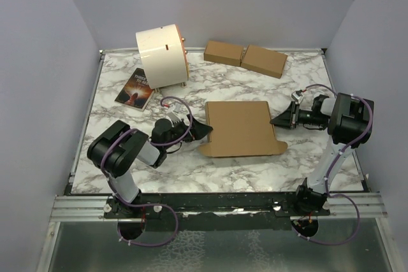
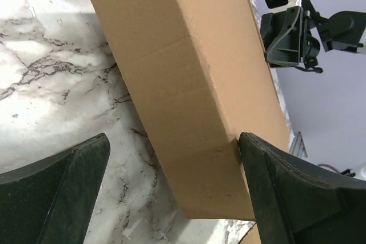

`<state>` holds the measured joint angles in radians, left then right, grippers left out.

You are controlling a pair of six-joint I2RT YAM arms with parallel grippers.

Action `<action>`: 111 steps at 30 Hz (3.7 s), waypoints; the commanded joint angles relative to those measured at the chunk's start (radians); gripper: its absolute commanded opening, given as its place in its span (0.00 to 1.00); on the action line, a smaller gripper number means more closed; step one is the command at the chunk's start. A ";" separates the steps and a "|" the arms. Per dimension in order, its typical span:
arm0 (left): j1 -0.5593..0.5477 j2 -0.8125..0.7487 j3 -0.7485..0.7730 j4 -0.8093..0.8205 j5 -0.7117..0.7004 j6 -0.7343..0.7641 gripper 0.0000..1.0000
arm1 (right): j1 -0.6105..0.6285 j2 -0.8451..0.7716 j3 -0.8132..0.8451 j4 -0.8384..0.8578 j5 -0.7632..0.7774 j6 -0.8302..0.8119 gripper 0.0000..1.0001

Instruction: Fold the paper box

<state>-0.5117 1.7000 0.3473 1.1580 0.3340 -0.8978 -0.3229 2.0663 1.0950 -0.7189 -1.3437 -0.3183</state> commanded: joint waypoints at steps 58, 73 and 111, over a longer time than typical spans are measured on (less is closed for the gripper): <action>-0.103 -0.239 0.017 -0.241 -0.374 -0.579 0.32 | 0.397 -0.896 -0.026 0.090 0.248 -0.511 0.98; -0.103 -0.327 0.108 -0.558 -0.425 -0.748 0.33 | 0.953 -0.956 -0.238 0.356 0.869 -0.628 1.00; -0.103 -0.364 0.093 -0.592 -0.426 -0.802 0.39 | 1.147 -0.873 -0.629 1.124 1.342 -0.792 0.57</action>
<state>-0.6109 1.3567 0.4500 0.5514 -0.0772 -1.6844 0.8173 1.2129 0.4561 0.3569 -0.0082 -1.1400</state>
